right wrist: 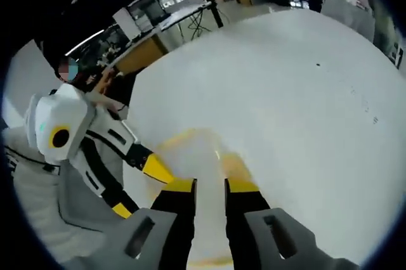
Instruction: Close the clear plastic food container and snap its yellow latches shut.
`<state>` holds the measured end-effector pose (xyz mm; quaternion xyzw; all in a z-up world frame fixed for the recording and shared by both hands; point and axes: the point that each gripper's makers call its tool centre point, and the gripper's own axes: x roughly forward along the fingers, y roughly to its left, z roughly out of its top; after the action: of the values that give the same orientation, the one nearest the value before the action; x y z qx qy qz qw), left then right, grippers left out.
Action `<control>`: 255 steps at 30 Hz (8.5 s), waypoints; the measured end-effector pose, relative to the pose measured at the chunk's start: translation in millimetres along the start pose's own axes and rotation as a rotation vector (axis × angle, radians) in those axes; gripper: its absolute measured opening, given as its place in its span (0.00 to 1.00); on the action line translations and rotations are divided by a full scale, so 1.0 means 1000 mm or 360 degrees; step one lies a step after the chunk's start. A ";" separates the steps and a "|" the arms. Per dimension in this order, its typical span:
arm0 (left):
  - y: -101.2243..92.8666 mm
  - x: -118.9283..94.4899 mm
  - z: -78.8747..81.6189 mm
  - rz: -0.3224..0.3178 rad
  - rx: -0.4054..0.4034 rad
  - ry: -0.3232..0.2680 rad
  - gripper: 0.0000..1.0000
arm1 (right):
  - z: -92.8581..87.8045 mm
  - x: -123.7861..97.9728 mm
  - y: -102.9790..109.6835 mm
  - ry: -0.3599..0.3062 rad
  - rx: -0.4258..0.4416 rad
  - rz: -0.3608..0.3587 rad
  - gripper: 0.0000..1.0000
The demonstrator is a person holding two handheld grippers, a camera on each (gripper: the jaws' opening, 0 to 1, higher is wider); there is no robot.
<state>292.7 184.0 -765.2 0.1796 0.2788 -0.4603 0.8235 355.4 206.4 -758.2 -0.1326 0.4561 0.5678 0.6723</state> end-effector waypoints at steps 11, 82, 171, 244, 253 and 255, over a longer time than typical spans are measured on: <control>-0.004 0.002 0.000 0.0009 0.0142 0.0005 0.38 | -0.014 0.002 -0.009 0.0103 -0.0146 -0.0013 0.27; -0.006 0.008 -0.009 0.0044 0.0871 0.0160 0.21 | -0.012 0.009 -0.020 0.0993 -0.0578 -0.0257 0.00; 0.026 -0.037 -0.009 -0.0219 0.0382 0.0062 0.99 | -0.046 -0.015 0.011 0.0313 -0.0568 -0.0082 0.74; 0.084 -0.064 -0.097 -0.0404 0.0799 0.0550 0.73 | -0.025 0.060 0.042 0.0480 -0.0572 -0.0439 0.75; 0.093 -0.081 -0.111 -0.0403 0.0783 0.0535 0.74 | -0.010 0.077 0.052 0.0478 -0.0584 -0.0472 0.76; 0.095 -0.084 -0.113 -0.0402 0.0786 0.0537 0.74 | -0.008 0.079 0.054 0.0473 -0.0584 -0.0475 0.76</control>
<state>305.3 350.0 -797.4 0.4118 0.3113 -0.5764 0.6335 299.6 269.3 -804.8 -0.3998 0.4147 0.5098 0.6390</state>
